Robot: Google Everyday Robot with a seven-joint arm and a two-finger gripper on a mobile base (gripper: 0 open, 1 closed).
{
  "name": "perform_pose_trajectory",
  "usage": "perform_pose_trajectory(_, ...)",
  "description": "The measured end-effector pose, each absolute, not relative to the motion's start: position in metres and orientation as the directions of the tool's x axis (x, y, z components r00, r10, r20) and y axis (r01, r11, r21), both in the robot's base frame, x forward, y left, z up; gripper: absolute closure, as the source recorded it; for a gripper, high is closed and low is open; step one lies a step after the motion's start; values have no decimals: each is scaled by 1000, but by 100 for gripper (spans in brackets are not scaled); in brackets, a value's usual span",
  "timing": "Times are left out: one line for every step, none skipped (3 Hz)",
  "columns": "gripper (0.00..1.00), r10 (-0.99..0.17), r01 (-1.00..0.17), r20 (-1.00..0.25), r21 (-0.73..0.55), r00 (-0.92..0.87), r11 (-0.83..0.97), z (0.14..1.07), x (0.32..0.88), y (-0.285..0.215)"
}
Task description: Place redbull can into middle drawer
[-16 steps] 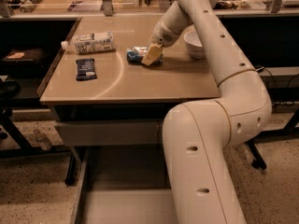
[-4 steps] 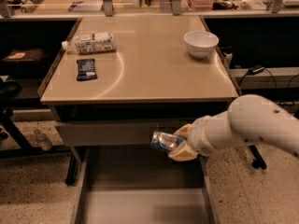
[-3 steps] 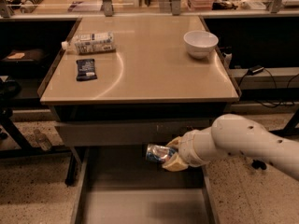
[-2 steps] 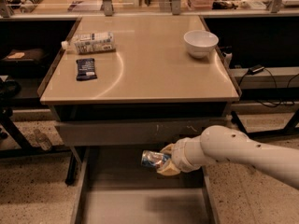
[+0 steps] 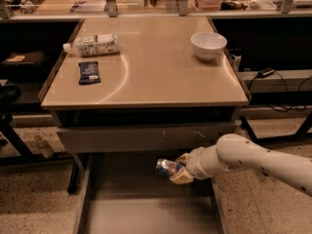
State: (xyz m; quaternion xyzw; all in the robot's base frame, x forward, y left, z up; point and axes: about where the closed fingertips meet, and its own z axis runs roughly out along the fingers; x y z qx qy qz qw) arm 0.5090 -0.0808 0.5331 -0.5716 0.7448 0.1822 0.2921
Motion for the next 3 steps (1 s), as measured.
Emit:
perform_pose_trajectory(100,-745,-958,-643,-62,-176,280,533,509,-81)
perform_pose_trajectory(100,-738,-956,-641,-24,-210,293,498,510,-76)
perform_pose_trajectory(100,-744,-960,-634,-9,-211,280,452,507,-63)
